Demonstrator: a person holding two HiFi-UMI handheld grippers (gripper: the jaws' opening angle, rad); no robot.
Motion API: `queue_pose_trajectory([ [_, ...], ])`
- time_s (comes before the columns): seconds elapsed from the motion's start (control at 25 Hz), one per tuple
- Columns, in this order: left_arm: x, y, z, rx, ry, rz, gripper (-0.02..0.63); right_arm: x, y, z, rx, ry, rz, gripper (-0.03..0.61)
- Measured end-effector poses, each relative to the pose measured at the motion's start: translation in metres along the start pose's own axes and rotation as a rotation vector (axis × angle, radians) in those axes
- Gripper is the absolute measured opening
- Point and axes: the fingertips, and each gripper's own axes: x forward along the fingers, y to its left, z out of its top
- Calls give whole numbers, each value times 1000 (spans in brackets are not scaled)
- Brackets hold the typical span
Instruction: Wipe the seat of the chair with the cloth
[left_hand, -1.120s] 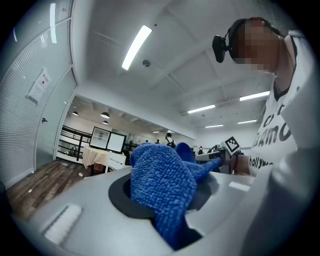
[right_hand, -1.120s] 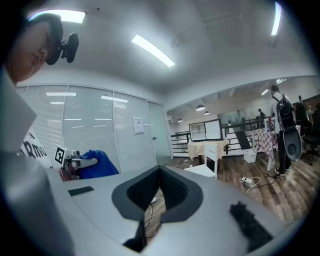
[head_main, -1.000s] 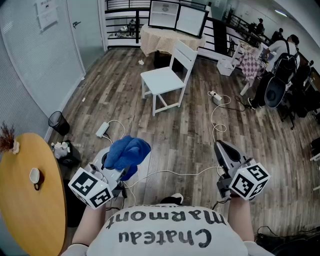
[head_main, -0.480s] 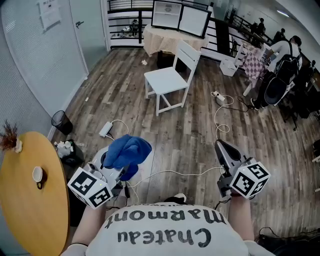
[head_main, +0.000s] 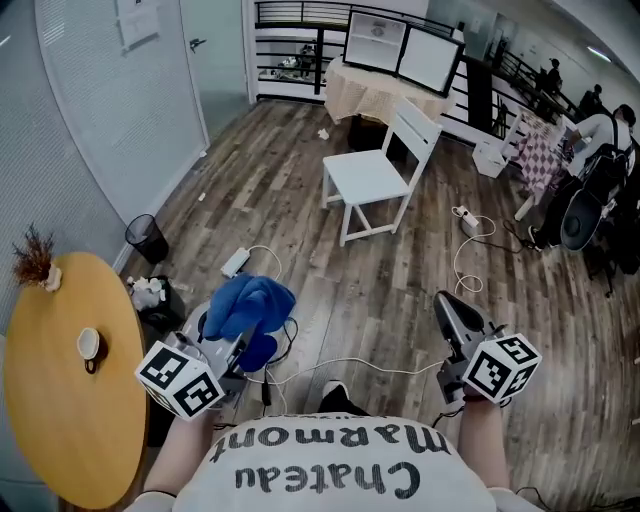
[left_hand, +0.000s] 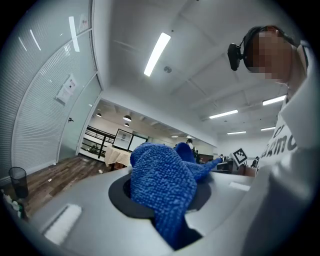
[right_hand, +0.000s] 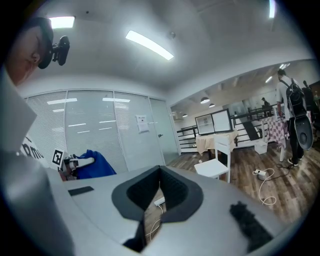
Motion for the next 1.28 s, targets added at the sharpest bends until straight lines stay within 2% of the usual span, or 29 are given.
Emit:
queue_pose_trajectory([
  [0.16,6,28,-2,20,12,25,84,56,-9,-2,35,16,33,15],
  [0.28,22,61,-5,4,26,68,84,103,-9,-3,30,50,101,15],
  [0.44,58,105,5,-16,12,120,84,171,-26,14,13,74,154,15],
  [0.64,104,173,25,-33,-42,201,84,257,-40,49,-47,83,234,15],
  [0.84,127,230,30,-54,-91,296,84,319,-63,62,-63,82,257,15],
  [1.08,134,275,32,-84,-73,386,84,374,-79,51,45,106,299,15],
  [1.28,174,314,29,-98,-12,360,84,423,-97,50,156,110,291,15],
])
